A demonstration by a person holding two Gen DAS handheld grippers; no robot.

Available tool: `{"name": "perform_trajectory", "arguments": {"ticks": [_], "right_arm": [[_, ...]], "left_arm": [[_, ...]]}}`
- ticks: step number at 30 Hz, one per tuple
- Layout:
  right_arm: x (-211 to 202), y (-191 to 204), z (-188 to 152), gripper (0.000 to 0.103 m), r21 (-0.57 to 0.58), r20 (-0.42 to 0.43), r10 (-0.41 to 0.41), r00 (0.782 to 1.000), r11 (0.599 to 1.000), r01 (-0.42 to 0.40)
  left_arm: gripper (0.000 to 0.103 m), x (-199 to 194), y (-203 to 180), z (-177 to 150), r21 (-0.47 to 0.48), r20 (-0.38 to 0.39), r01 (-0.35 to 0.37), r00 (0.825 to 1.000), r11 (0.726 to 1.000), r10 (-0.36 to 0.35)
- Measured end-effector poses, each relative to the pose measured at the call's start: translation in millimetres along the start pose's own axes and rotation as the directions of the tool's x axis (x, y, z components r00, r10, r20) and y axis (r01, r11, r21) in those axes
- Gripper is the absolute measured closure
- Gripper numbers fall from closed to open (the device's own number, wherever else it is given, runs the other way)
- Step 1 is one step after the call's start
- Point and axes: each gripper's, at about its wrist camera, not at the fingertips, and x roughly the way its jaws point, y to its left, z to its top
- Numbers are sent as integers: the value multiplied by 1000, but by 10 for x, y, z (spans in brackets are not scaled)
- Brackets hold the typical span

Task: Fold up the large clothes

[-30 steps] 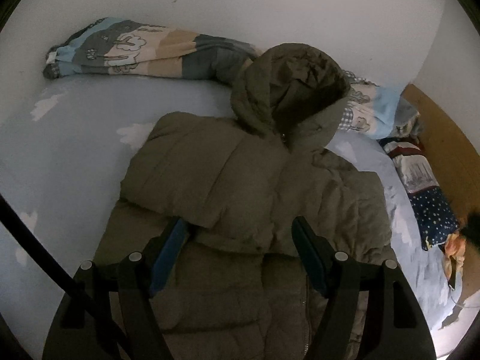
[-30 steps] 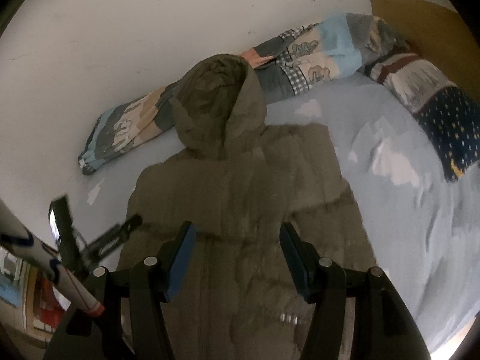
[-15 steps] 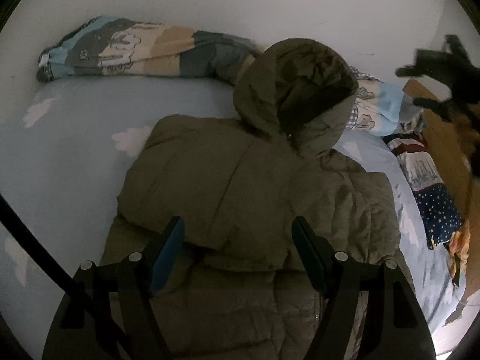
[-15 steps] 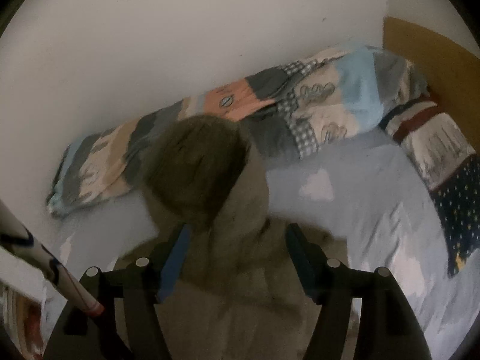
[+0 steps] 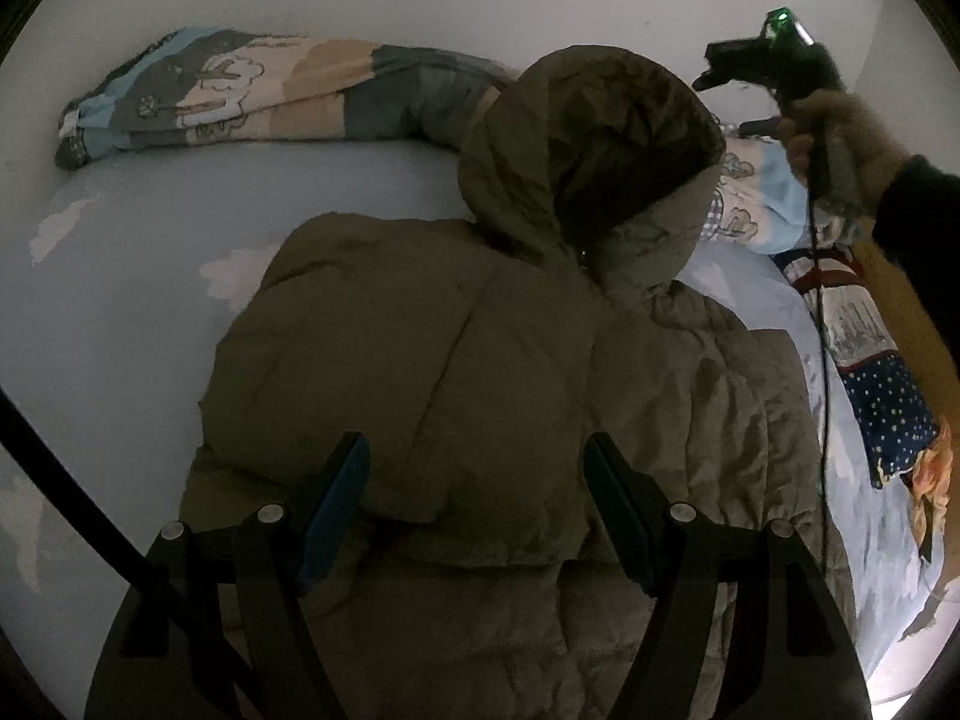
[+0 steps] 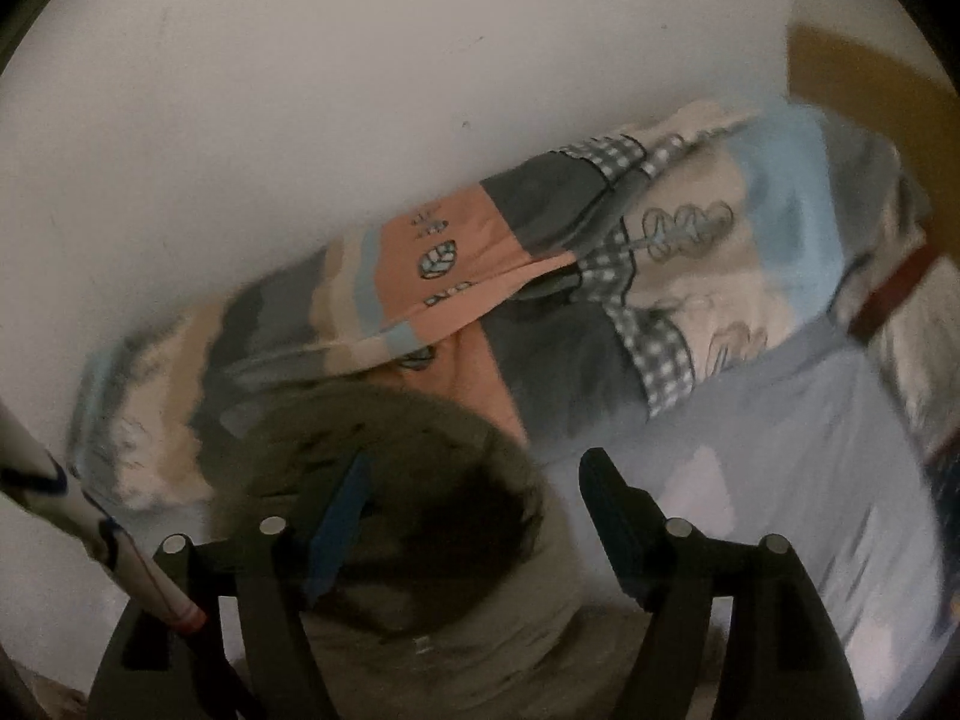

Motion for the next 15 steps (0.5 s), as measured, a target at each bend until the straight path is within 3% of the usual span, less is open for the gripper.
{"name": "perform_trajectory", "arguments": {"ticks": [4, 6, 8, 15], "right_arm": [[329, 96, -17, 27, -130, -15, -47, 999, 991, 44], [446, 120, -54, 40, -181, 7, -95, 995, 979, 94], [580, 98, -89, 90, -195, -17, -109, 994, 975, 104], [182, 125, -328, 98, -262, 95, -90, 991, 959, 112]], "left_arm": [[30, 70, 4, -20, -6, -19, -6, 1000, 1000, 6], [30, 91, 0, -27, -9, -25, -7, 1000, 1000, 7], [30, 100, -12, -24, -7, -28, -5, 1000, 1000, 5], [30, 32, 64, 14, -57, -25, 33, 999, 998, -35]]}}
